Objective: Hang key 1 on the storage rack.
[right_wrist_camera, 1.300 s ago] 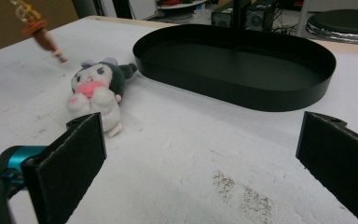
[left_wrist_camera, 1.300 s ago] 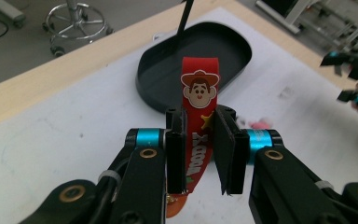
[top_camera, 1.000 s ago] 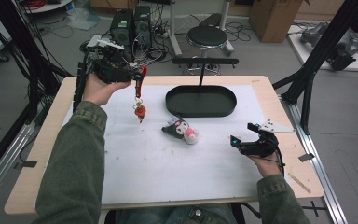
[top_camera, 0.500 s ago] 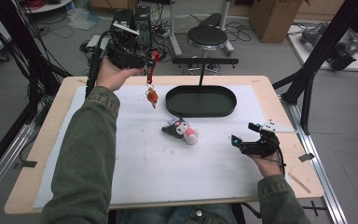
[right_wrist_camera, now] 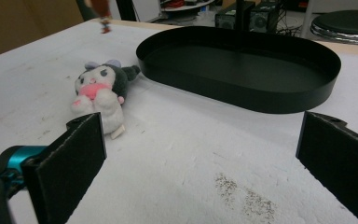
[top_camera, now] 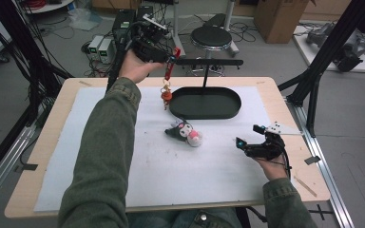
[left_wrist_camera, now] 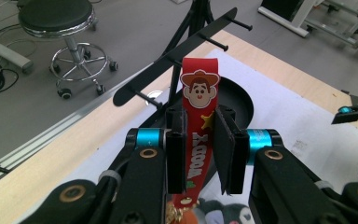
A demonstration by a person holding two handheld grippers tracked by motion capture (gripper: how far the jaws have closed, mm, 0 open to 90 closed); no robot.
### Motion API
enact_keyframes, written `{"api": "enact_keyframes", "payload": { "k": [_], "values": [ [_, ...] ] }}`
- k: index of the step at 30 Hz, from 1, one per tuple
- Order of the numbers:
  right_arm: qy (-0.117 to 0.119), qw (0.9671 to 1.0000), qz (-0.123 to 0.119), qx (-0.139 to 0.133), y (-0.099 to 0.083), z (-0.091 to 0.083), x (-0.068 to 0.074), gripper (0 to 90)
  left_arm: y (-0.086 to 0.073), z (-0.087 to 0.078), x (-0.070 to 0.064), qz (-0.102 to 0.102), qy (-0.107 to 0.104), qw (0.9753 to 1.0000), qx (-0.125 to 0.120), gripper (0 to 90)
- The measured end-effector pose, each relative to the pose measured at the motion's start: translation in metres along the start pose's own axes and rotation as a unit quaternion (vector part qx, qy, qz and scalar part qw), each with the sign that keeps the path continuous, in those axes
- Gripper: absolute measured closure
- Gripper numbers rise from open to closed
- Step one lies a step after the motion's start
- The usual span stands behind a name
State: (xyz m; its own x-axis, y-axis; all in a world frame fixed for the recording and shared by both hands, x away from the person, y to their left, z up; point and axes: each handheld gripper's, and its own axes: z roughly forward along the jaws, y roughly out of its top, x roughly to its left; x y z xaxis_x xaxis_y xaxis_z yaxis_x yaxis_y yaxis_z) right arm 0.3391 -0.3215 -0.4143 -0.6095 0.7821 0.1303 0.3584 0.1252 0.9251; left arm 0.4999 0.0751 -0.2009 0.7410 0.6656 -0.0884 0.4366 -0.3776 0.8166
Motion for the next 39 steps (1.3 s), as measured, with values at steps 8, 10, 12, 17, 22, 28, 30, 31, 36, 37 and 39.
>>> {"api": "enact_keyframes", "payload": {
  "k": [8, 10, 12, 17, 22, 28, 30, 31, 36, 37, 39],
  "values": [
    [-0.002, 1.0000, 0.006, -0.002, 0.000, -0.003, -0.001, 0.4, 0.017, 0.016, 0.001, -0.006, 0.010, 0.9998, -0.018, 75.5],
    [-0.001, 1.0000, 0.005, -0.001, 0.000, -0.003, -0.001, 0.4, 0.022, 0.018, 0.003, -0.005, 0.007, 0.9996, -0.028, 75.5],
    [-0.002, 1.0000, 0.004, -0.003, 0.000, -0.002, -0.002, 0.5, 0.025, 0.019, 0.005, -0.002, 0.011, 0.9996, -0.025, 75.5],
    [-0.004, 1.0000, 0.000, -0.002, 0.000, -0.001, -0.003, 0.4, 0.032, 0.019, 0.008, -0.003, 0.012, 0.9991, -0.040, 75.5],
    [-0.003, 1.0000, -0.002, 0.004, -0.001, 0.000, -0.001, 0.4, 0.035, 0.024, 0.011, 0.000, 0.020, 0.9991, -0.038, 75.5],
    [-0.007, 0.9999, -0.002, 0.007, -0.001, 0.001, 0.000, 0.4, 0.039, 0.033, 0.015, -0.005, 0.019, 0.9989, -0.043, 75.4],
    [-0.007, 0.9999, 0.003, 0.008, -0.001, 0.001, -0.001, 0.4, 0.039, 0.038, 0.015, -0.001, 0.019, 0.9992, -0.035, 75.4],
    [-0.008, 1.0000, 0.000, 0.006, -0.001, 0.002, -0.002, 0.4, 0.039, 0.041, 0.014, 0.003, 0.020, 0.9994, -0.028, 75.4],
    [-0.008, 0.9999, 0.002, 0.007, -0.001, 0.001, -0.001, 0.4, 0.040, 0.051, 0.012, 0.008, 0.026, 0.9995, -0.014, 75.4],
    [-0.008, 0.9999, 0.003, 0.008, -0.001, 0.001, -0.001, 0.4, 0.041, 0.054, 0.011, 0.008, 0.023, 0.9996, -0.016, 75.4],
    [-0.012, 0.9999, -0.006, 0.010, -0.001, 0.002, -0.002, 0.4, 0.042, 0.058, 0.010, 0.009, 0.027, 0.9995, -0.013, 75.3]
  ]
}}
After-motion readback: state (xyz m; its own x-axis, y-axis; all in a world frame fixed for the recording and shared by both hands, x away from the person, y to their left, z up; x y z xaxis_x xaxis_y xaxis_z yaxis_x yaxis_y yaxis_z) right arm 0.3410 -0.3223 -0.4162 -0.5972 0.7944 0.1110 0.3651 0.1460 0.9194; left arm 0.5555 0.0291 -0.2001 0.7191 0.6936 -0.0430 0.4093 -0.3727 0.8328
